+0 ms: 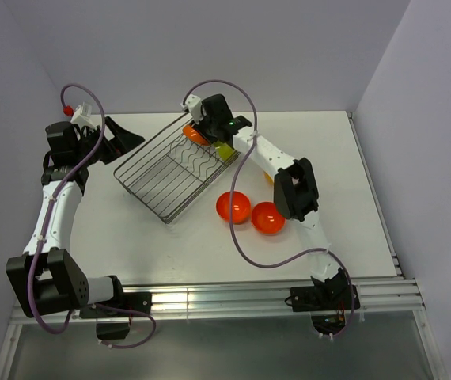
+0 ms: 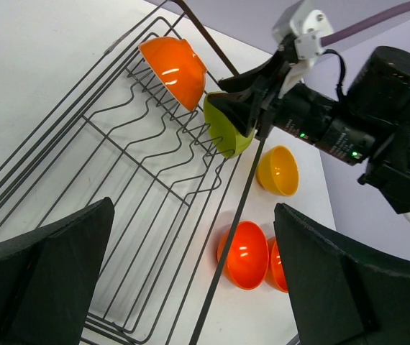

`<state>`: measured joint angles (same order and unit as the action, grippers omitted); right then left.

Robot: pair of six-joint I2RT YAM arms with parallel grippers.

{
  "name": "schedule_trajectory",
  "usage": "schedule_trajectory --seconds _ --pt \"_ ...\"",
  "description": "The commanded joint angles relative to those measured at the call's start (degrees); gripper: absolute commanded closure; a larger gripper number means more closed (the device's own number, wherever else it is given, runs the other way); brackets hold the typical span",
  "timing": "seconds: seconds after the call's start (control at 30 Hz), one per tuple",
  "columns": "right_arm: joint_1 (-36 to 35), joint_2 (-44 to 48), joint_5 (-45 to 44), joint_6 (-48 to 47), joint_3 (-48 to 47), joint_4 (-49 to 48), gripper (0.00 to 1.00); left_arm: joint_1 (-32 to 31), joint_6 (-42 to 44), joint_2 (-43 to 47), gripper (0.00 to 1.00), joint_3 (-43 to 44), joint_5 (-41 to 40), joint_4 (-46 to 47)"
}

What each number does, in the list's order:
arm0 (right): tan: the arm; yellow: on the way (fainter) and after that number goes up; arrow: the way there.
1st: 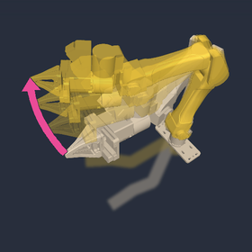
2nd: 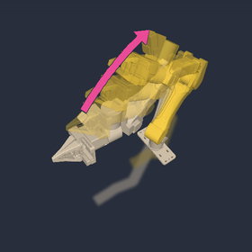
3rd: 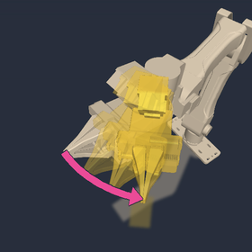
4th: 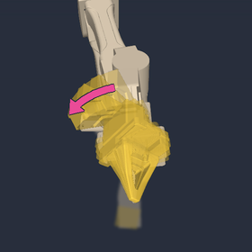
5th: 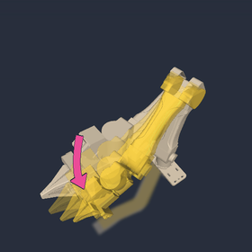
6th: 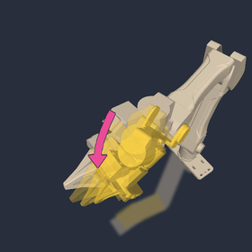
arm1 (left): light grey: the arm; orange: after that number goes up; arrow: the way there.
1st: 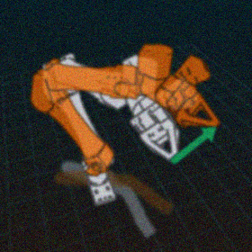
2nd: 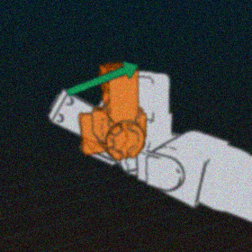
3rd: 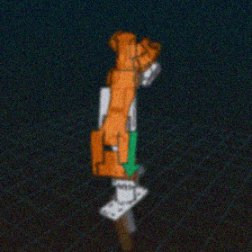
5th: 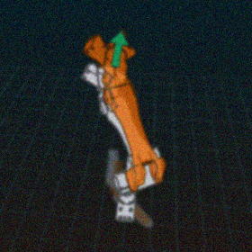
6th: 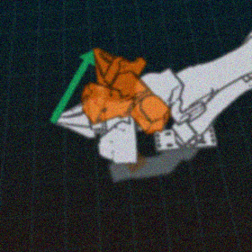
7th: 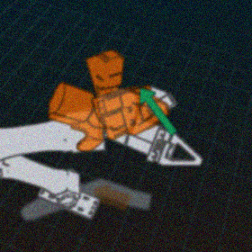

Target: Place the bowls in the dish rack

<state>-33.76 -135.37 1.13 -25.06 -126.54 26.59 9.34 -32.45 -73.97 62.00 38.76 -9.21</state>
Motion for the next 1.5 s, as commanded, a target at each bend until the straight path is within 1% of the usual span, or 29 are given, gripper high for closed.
schedule_trajectory --seconds 0.0,0.4,0.53,0.6,0.7,0.9,0.97,1.03,1.13,1.23,1.27,1.33,1.37,1.4,1.47 --pt "-0.34 -2.96 0.02 -0.69 -4.06 -0.49 0.6 0.32 -0.34 0.24 0.0 1.11 0.88 2.36" --pt "-0.96 -4.02 1.42 0.71 -4.5 -4.17 0.59 0.24 -0.07 0.06 0.01 0.49 0.79 2.44" --pt "-1.22 -2.97 2.83 1.15 -4.42 -4.53 0.56 0.32 0.1 0.23 0.01 0.32 0.79 2.36" --pt "-1.4 -1.31 4.41 1.68 -3.54 -4.53 0.53 0.32 0.1 0.32 0.01 0.05 0.7 2.27" --pt "-1.4 2.29 6.25 2.12 -0.56 -6.02 0.5 0.24 0.02 0.5 0.01 -0.3 0.96 2.53" --pt "-1.4 7.84 8.72 4.22 -0.02 -5.41 0.5 0.24 -0.34 0.85 0.0 -0.3 1.14 2.71" --pt "-1.22 9.68 8.02 4.49 -0.02 -5.23 0.5 0.32 -0.25 1.11 0.01 -0.3 1.05 2.62" --pt "-0.79 10.82 5.21 5.02 -0.28 -4.62 0.5 0.32 -0.16 1.46 0.01 -0.47 1.05 2.53" --pt "0.53 10.66 1.53 5.19 -1.86 -0.68 0.48 0.32 0.01 1.9 0.01 -0.74 0.96 2.36" --pt "1.67 10.48 -1.03 5.46 -2.57 4.76 0.43 0.32 0.1 2.08 0.01 -0.82 0.88 2.27" --pt "2.2 10.65 -1.04 6.07 -2.31 5.92 0.38 0.32 0.1 2.08 0.01 -0.83 0.88 2.27" --pt "2.82 11.09 -1.04 7.56 -1.43 9.42 0.33 0.41 0.1 1.99 0.01 -0.91 0.96 2.53" --pt "3.52 11.18 -0.25 9.74 -1.17 10.58 0.23 0.41 -0.16 1.99 0.01 -0.91 1.05 2.62" --pt "3.78 11.36 0.8 10.98 -0.82 12.59 0.16 0.41 -0.16 1.91 0.01 -1.09 1.14 2.71" --pt "4.57 11.79 2.56 15.1 0.76 13.31 0.05 0.41 -0.34 1.9 0.01 -1.09 1.05 3.06"
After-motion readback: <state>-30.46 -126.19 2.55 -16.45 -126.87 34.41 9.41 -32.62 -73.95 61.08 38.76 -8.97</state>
